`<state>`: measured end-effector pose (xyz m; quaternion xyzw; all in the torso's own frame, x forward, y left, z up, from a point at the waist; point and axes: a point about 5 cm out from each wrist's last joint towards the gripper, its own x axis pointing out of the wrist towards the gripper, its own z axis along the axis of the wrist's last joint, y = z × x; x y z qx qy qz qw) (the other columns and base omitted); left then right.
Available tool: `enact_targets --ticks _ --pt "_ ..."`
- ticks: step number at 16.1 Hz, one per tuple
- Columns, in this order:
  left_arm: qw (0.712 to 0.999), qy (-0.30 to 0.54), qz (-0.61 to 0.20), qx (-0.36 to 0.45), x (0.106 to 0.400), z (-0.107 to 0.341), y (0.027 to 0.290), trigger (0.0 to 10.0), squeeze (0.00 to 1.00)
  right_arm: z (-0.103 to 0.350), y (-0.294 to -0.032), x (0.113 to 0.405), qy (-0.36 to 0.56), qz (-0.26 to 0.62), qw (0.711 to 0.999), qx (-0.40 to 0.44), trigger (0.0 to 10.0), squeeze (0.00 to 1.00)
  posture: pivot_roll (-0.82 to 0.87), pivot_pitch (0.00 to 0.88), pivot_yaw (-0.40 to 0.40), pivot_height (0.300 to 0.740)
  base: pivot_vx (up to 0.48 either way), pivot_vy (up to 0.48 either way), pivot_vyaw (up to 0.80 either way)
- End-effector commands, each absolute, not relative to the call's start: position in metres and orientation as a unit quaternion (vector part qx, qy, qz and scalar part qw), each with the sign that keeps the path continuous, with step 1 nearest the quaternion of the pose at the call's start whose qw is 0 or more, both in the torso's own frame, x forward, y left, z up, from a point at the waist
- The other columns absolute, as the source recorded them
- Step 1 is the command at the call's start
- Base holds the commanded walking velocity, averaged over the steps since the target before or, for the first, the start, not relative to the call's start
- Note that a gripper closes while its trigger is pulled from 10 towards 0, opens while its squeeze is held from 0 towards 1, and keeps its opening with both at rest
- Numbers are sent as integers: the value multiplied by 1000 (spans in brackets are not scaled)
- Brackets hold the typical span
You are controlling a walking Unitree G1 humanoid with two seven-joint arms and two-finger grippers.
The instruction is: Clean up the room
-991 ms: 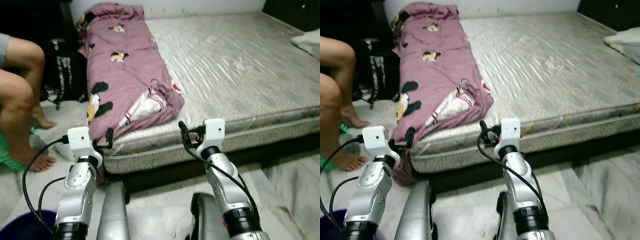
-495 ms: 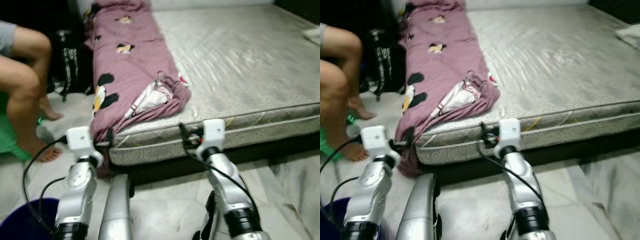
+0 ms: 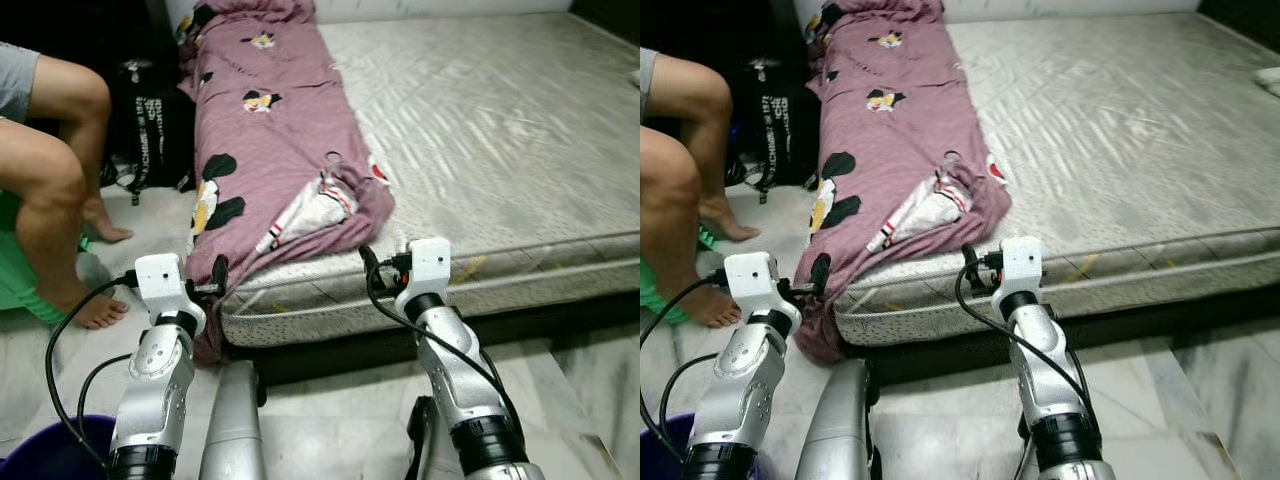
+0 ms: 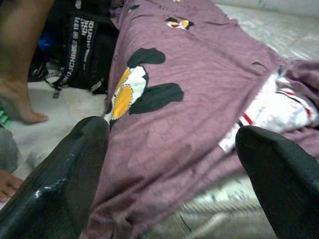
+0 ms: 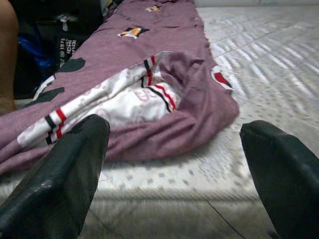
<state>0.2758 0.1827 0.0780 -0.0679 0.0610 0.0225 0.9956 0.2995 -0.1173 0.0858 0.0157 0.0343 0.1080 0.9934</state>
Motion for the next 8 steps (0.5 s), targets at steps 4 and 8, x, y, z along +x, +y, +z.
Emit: enact_targets --ticks 4,8 --pt "996 64 19 -62 277 79 183 10000 0 90 -116 301 28 106 994 18 10000 0 39 17 25 523 310 0 0" --pt "996 58 17 -63 277 80 182 10000 0 90 -116 301 28 106 994 19 10000 0 39 17 25 523 153 0 0"
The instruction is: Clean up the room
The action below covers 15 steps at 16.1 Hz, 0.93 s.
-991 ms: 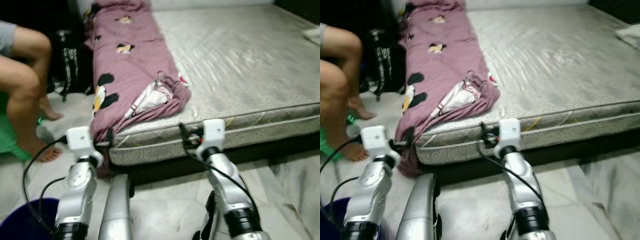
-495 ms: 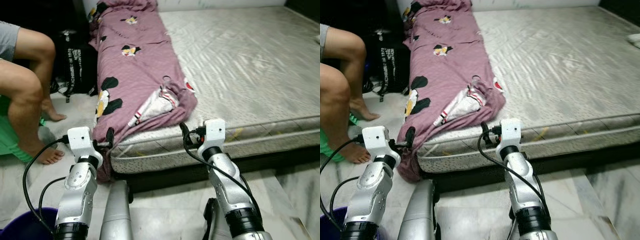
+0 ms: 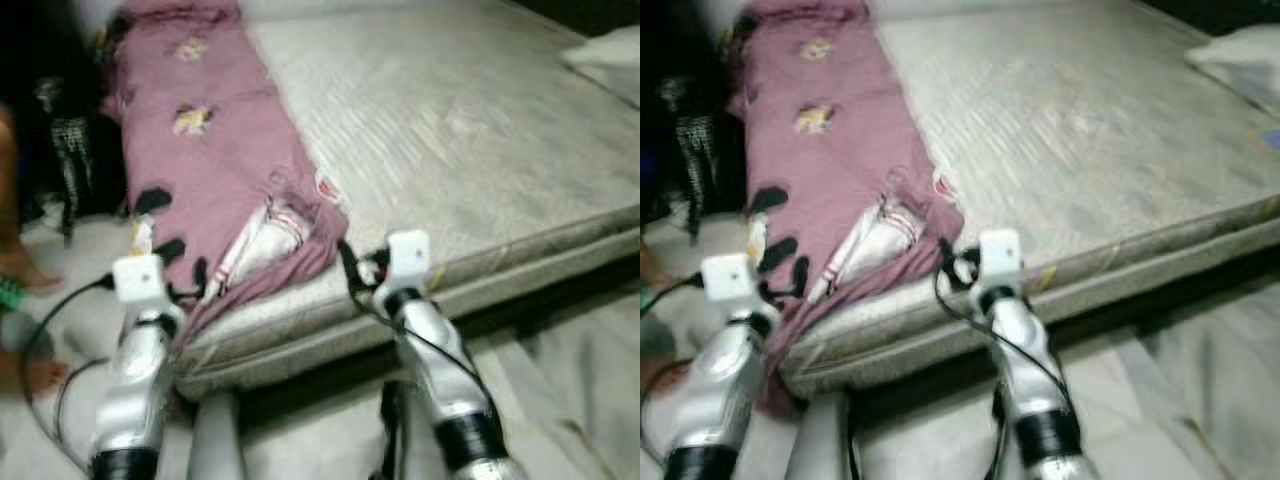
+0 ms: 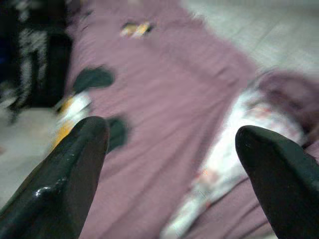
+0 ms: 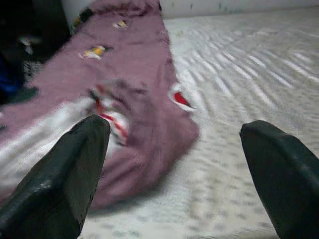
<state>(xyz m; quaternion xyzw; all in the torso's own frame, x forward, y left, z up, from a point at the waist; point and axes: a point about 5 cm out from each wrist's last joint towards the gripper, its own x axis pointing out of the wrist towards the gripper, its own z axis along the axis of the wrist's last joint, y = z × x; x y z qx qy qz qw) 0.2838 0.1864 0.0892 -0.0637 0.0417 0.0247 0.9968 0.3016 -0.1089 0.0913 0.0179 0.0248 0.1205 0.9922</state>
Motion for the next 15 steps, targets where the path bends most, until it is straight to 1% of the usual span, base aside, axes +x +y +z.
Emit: enact_targets --ticks 1,3,6,9,11,13,15 --pt "996 65 21 -61 277 79 182 10000 0 90 -116 301 30 107 994 18 10000 0 39 17 25 523 0 0 0" --pt "996 67 19 -59 278 78 182 10000 0 89 -115 301 31 111 993 17 10000 0 40 16 25 523 0 0 0" --pt "995 81 19 -55 280 77 183 10000 0 89 -116 300 33 111 993 21 10000 0 37 20 20 493 0 0 0" --pt "995 81 11 -54 291 80 180 10000 0 92 -122 296 30 104 994 22 10000 0 25 29 19 493 0 0 0" --pt "995 83 14 -62 301 82 181 10000 0 96 -133 287 28 96 995 16 10000 0 7 37 22 493 0 0 0" --pt "995 72 10 -69 310 89 178 10000 0 96 -150 274 32 84 996 5 10000 0 -16 51 22 493 0 0 0" --pt "995 63 -10 -79 317 94 171 10000 0 92 -157 270 47 76 996 1 10000 0 -25 59 15 493 0 0 0"
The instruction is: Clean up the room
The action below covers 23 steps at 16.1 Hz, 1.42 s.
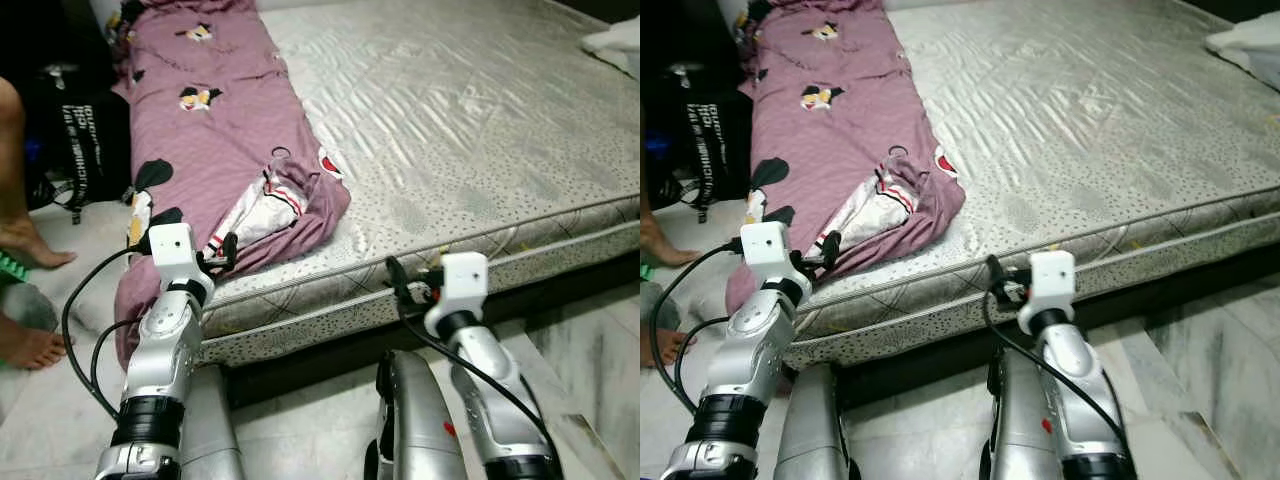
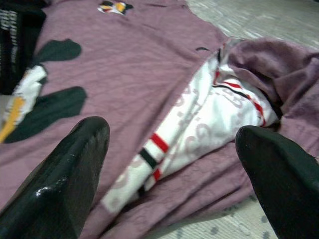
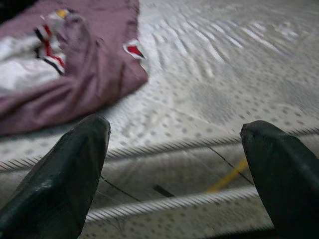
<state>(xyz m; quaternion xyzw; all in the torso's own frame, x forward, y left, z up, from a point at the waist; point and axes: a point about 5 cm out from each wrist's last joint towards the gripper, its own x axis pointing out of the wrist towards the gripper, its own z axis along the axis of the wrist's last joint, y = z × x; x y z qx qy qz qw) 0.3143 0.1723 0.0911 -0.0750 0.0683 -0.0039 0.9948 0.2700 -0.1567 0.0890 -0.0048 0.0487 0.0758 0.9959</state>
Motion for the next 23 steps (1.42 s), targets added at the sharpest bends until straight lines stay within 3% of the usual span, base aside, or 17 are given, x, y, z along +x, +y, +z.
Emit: enact_targets --ticks 1,8,13,17,22,23 --pt "995 60 -15 -79 320 96 169 10000 0 91 -158 269 49 73 996 0 10000 0 -24 61 10 493 0 0 0" --pt "991 83 -26 -104 357 105 158 10000 0 95 -162 246 73 83 994 1 10000 0 -74 100 9 493 0 0 0" --pt "982 132 -60 -119 381 113 138 10000 0 110 -187 192 101 50 993 -30 10000 0 -232 202 15 493 0 0 0" --pt "977 146 -90 -129 385 117 114 10000 0 115 -192 174 120 42 991 -41 10000 0 -257 245 9 493 0 0 0" --pt "963 188 -140 -130 376 101 88 10000 0 117 -183 176 131 52 989 -35 10000 0 -244 259 2 493 0 0 0" --pt "961 191 -145 -140 374 98 86 0 0 118 -182 177 133 53 989 -36 10000 0 -245 257 -1 493 0 0 0"
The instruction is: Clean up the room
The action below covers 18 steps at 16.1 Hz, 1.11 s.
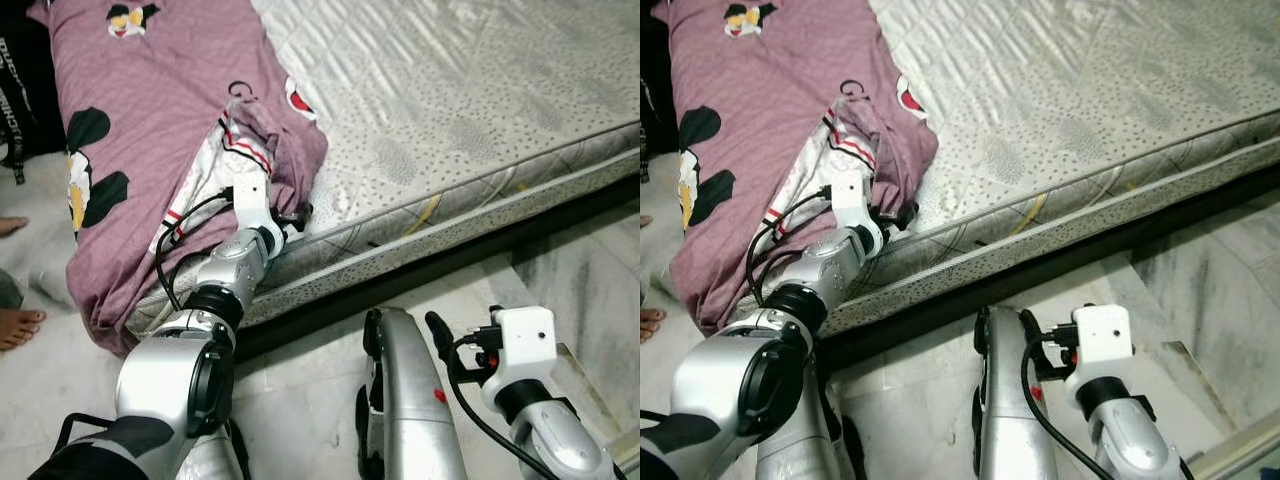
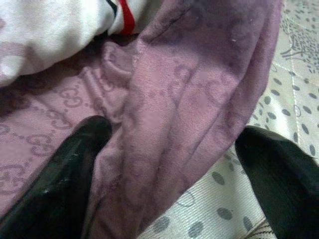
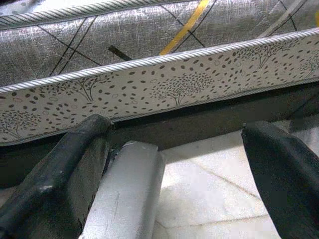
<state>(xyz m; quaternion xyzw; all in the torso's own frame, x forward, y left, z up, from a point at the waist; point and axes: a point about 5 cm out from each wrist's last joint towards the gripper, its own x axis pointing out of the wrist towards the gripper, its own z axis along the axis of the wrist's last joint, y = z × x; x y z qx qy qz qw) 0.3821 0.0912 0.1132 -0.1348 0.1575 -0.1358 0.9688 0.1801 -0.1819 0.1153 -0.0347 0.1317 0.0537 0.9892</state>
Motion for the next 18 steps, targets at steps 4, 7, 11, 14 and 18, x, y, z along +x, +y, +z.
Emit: enact_targets --ticks 4,7,11,14,18 --pt "958 196 -151 -147 373 96 83 0 0 118 -183 183 128 50 990 -43 10000 0 -240 240 3 493 0 0 0" --pt "959 178 -155 -159 376 103 82 0 0 118 -182 186 124 47 990 -44 10000 0 -235 230 7 493 0 0 0" --pt "962 173 -174 -120 376 104 79 0 0 117 -180 192 123 46 990 -44 10000 0 -227 219 8 493 0 0 0" --pt "960 191 -204 -31 370 93 76 0 0 117 -179 196 120 47 991 -43 10000 0 -219 212 11 493 0 0 0" --pt "948 212 -235 31 364 84 74 0 0 116 -177 199 117 48 991 -42 10000 0 -215 200 12 493 0 0 0"
